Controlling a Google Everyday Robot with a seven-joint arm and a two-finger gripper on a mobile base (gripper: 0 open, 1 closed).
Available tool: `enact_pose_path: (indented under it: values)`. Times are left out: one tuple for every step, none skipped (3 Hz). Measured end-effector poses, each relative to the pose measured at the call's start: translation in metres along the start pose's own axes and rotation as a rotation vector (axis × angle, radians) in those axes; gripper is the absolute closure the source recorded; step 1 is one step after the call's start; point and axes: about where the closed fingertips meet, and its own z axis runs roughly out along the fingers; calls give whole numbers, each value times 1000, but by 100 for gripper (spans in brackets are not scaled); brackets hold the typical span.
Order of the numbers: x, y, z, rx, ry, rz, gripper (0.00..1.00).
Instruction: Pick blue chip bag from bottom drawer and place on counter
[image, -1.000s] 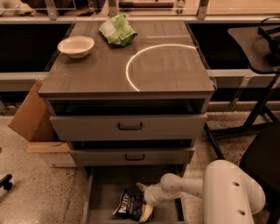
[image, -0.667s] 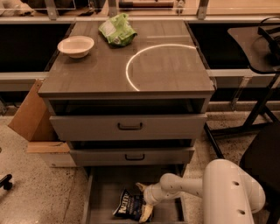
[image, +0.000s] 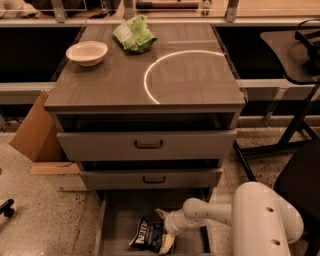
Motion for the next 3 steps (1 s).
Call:
enact_pose_path:
  values:
    - [0, 0, 0, 0, 0, 0, 0]
    - [0, 0, 0, 0, 0, 0, 0]
    - [0, 0, 0, 0, 0, 0, 24]
